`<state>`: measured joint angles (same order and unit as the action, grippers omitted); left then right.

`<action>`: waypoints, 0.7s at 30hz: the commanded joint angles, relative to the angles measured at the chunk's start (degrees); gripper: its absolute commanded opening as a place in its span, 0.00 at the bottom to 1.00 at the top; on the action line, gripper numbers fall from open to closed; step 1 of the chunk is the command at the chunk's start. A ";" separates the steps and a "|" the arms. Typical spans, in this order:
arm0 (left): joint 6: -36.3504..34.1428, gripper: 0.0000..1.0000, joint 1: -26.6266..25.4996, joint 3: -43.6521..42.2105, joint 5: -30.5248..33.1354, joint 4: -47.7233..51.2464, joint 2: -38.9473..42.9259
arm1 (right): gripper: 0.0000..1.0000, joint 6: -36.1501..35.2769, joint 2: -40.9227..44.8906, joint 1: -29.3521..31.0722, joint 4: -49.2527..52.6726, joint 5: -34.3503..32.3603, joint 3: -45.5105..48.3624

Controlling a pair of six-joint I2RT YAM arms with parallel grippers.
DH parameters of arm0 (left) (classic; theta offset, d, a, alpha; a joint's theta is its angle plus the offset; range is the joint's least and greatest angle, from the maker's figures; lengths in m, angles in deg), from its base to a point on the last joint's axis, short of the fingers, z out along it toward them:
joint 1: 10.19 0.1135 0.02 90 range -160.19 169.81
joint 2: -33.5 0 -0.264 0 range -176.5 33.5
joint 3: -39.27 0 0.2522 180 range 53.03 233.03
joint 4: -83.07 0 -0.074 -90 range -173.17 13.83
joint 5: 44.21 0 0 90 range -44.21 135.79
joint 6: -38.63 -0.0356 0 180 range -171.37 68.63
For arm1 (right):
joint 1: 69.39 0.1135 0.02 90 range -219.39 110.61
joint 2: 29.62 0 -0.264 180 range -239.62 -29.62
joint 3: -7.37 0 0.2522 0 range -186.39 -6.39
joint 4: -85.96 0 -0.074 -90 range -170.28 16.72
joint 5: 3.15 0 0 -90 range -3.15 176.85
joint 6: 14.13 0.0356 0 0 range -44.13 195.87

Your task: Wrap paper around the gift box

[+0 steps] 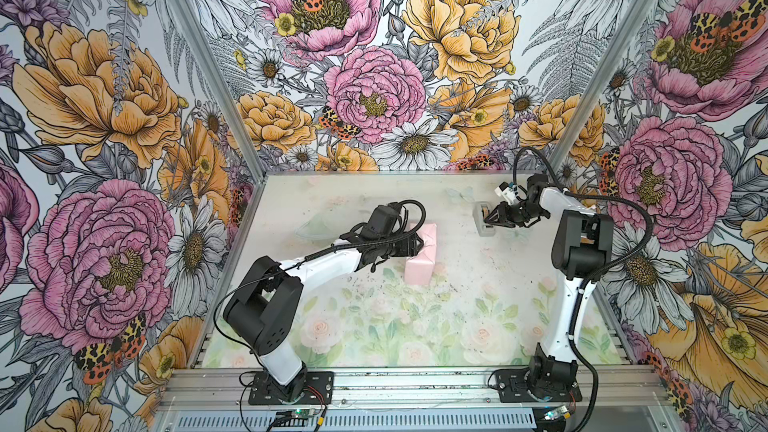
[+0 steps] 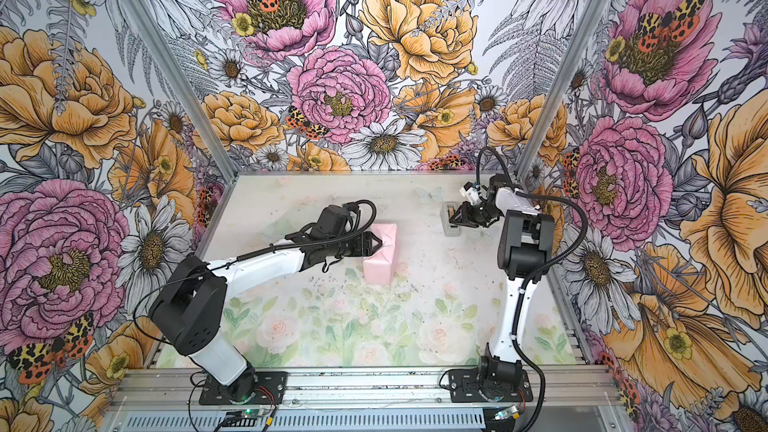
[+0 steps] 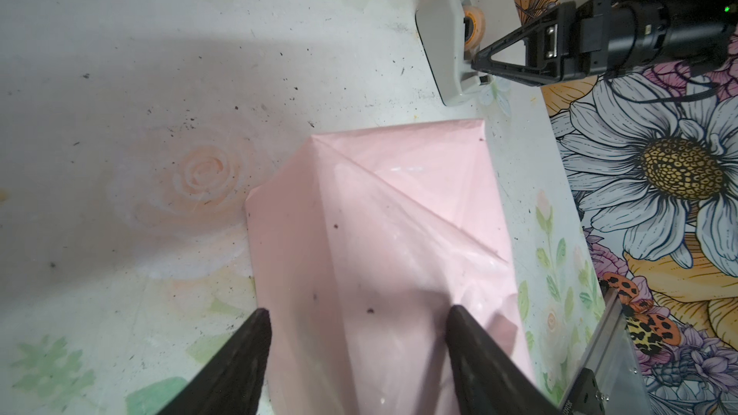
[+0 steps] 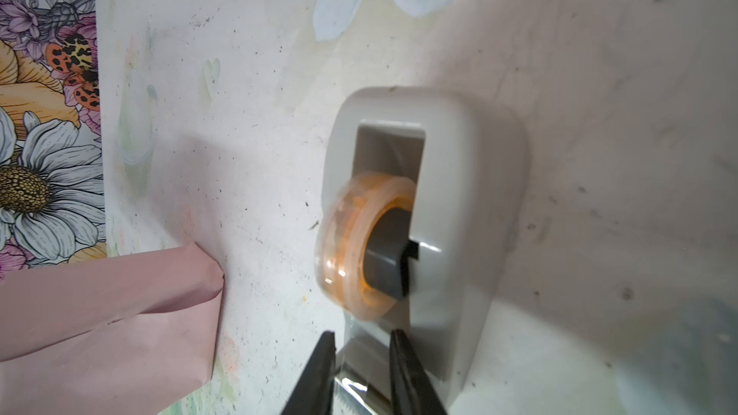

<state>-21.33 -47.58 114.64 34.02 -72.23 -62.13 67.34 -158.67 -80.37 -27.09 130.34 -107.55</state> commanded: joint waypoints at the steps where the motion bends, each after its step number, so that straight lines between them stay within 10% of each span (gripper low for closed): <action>1: -1.74 0.70 -0.25 -1.69 5.72 9.52 -3.68 | 0.26 -2.59 -2.72 0.05 3.60 2.17 -1.22; 21: -2.18 0.70 -0.73 -0.97 5.79 9.50 -3.82 | 0.27 -7.08 -9.27 -1.81 11.54 9.66 -6.23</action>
<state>-21.40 -47.95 115.21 34.63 -71.59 -62.24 61.98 -164.75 -82.51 -19.59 140.13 -113.78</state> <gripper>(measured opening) 0.702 0.273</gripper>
